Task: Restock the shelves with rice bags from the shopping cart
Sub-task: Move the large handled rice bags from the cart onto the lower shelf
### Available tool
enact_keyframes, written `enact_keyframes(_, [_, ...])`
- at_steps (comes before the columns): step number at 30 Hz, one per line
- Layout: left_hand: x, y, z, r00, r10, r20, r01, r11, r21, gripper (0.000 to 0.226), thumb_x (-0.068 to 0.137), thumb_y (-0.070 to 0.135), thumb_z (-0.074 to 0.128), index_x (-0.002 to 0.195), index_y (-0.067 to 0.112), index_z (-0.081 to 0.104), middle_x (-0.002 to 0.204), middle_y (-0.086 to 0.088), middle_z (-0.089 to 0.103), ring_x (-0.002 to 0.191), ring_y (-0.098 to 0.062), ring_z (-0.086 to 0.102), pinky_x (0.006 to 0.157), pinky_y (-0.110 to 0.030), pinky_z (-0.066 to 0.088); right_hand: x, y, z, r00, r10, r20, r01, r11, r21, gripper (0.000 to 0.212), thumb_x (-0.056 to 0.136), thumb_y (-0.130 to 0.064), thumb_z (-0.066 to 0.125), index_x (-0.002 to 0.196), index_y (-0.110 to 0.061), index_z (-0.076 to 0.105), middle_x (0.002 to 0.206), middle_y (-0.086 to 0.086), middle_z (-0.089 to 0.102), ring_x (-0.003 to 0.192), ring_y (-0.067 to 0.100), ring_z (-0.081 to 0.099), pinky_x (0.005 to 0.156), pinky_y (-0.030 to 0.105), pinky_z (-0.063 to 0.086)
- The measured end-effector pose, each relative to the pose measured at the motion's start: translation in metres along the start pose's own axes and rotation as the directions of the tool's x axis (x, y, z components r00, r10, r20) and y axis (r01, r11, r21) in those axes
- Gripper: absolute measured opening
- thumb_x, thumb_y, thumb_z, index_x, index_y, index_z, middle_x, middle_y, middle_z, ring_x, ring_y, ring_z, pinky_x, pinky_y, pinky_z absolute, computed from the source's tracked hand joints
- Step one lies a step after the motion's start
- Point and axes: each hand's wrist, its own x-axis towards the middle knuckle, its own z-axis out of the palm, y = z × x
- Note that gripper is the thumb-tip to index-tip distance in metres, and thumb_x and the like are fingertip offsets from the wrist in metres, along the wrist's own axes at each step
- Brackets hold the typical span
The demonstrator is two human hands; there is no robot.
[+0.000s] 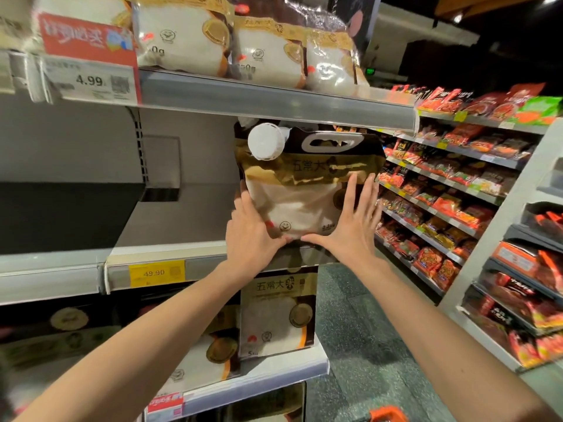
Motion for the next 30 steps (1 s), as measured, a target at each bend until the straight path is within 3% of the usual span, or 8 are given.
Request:
enact_keyframes(11, [0.014, -0.002, 0.003, 0.994, -0.043, 0.098, 0.034, 0.995, 0.093, 0.099, 0.061, 0.055, 0.087, 0.130, 0.010, 0.032, 0.128, -0.011, 0.050, 0.119, -0.032, 0.053, 0.099, -0.047, 0.048, 0.030, 0.004, 0.000, 0.963, 0.031, 0.268, 0.010, 0.989, -0.150, 0.154, 0.050, -0.090, 0.059, 0.146, -0.011, -0.032, 0.156, 0.028, -0.022, 0.144, 0.043, -0.022, 0.116, 0.062, -0.008])
enact_keyframes(15, [0.007, -0.003, -0.004, 0.999, -0.037, 0.039, 0.034, 0.997, 0.072, 0.126, 0.062, 0.056, 0.086, 0.150, 0.006, 0.011, 0.154, -0.019, 0.026, 0.138, -0.034, 0.033, 0.113, -0.045, 0.031, 0.021, 0.012, -0.013, 0.982, -0.088, 0.169, 0.104, 0.991, -0.090, 0.140, 0.057, -0.096, 0.045, 0.150, -0.018, -0.024, 0.157, 0.020, -0.027, 0.145, 0.035, -0.027, 0.116, 0.058, -0.012])
enact_keyframes(17, [0.004, -0.002, -0.006, 0.966, 0.176, -0.191, -0.163, 0.983, 0.079, 0.127, 0.070, 0.055, 0.080, 0.154, 0.009, -0.002, 0.161, -0.021, 0.008, 0.147, -0.033, 0.015, 0.119, -0.049, 0.020, 0.021, 0.013, -0.018, 0.984, -0.179, 0.018, 0.179, 0.984, -0.013, 0.127, 0.067, -0.092, 0.041, 0.154, -0.019, -0.016, 0.158, 0.016, -0.028, 0.146, 0.030, -0.026, 0.117, 0.053, -0.013])
enact_keyframes(19, [0.007, 0.001, -0.006, 0.795, 0.504, -0.337, -0.459, 0.864, 0.208, 0.106, 0.085, 0.053, 0.066, 0.155, 0.011, -0.003, 0.161, -0.022, 0.002, 0.150, -0.036, 0.011, 0.122, -0.051, 0.015, 0.025, 0.010, -0.021, 0.969, -0.230, -0.091, 0.235, 0.971, 0.049, 0.109, 0.079, -0.083, 0.037, 0.156, -0.020, -0.007, 0.160, 0.014, -0.022, 0.148, 0.027, -0.021, 0.119, 0.050, -0.009])
enact_keyframes(21, [0.019, -0.002, -0.001, 0.692, 0.665, -0.281, -0.581, 0.744, 0.329, 0.092, 0.095, 0.048, 0.056, 0.156, 0.018, -0.006, 0.162, -0.020, -0.004, 0.150, -0.038, 0.009, 0.123, -0.050, 0.010, 0.032, 0.006, -0.021, 0.969, -0.231, -0.086, 0.237, 0.969, 0.071, 0.093, 0.086, -0.076, 0.029, 0.156, -0.022, 0.000, 0.162, 0.014, -0.012, 0.148, 0.024, -0.019, 0.121, 0.047, -0.007])
enact_keyframes(23, [0.028, -0.009, 0.003, 0.697, 0.687, -0.205, -0.575, 0.707, 0.412, 0.086, 0.098, 0.048, 0.049, 0.157, 0.021, -0.006, 0.163, -0.015, -0.016, 0.149, -0.036, 0.012, 0.122, -0.049, 0.015, 0.038, 0.002, -0.020, 0.981, -0.194, -0.011, 0.195, 0.977, 0.092, 0.085, 0.088, -0.072, 0.020, 0.155, -0.020, 0.015, 0.162, 0.017, 0.007, 0.149, 0.025, -0.009, 0.120, 0.046, -0.004])
enact_keyframes(27, [0.041, -0.016, 0.004, 0.752, 0.635, -0.174, -0.493, 0.718, 0.492, 0.078, 0.096, 0.057, 0.038, 0.155, 0.014, 0.011, 0.162, -0.016, 0.002, 0.116, -0.030, 0.042, 0.098, -0.040, 0.032, 0.051, -0.003, -0.012, 0.986, -0.169, -0.011, 0.169, 0.982, 0.078, 0.071, 0.088, -0.069, 0.022, 0.112, -0.012, 0.057, 0.126, 0.023, 0.054, 0.127, 0.041, 0.042, 0.113, 0.053, 0.027])
enact_keyframes(30, [0.050, -0.010, 0.007, 0.783, 0.594, -0.184, -0.436, 0.736, 0.518, 0.076, 0.094, 0.058, 0.037, 0.153, 0.012, 0.023, 0.160, -0.021, 0.019, 0.132, -0.034, 0.036, 0.112, -0.038, 0.023, 0.057, -0.003, -0.009, 0.994, -0.094, 0.059, 0.089, 0.993, 0.084, 0.064, 0.087, -0.076, 0.020, 0.080, -0.017, 0.044, 0.108, 0.027, 0.060, 0.112, 0.041, 0.052, 0.100, 0.045, 0.037])
